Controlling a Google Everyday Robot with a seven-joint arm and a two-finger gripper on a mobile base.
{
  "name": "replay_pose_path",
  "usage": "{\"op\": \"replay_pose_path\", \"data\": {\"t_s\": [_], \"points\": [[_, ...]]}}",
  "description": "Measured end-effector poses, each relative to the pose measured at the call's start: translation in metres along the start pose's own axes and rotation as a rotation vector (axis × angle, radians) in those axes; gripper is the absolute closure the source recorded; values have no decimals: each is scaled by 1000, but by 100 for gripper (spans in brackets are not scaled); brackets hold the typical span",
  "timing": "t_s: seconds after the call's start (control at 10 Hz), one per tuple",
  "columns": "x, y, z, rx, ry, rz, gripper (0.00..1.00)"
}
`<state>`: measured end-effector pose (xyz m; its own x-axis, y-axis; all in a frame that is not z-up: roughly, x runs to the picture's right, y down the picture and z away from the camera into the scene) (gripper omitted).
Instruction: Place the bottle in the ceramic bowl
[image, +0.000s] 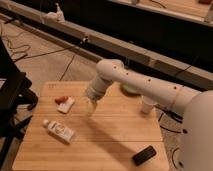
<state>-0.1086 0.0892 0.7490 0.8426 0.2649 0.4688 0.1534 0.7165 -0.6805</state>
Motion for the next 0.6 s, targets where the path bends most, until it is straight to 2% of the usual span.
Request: {"op": "replay_pose_path", "data": {"t_s": [0.2,0.4,0.6], "points": [[-23,8,22,-45,-7,-56,20],[-37,19,38,-88,5,-117,20],[-34,20,36,-89,8,-114,20]]}}
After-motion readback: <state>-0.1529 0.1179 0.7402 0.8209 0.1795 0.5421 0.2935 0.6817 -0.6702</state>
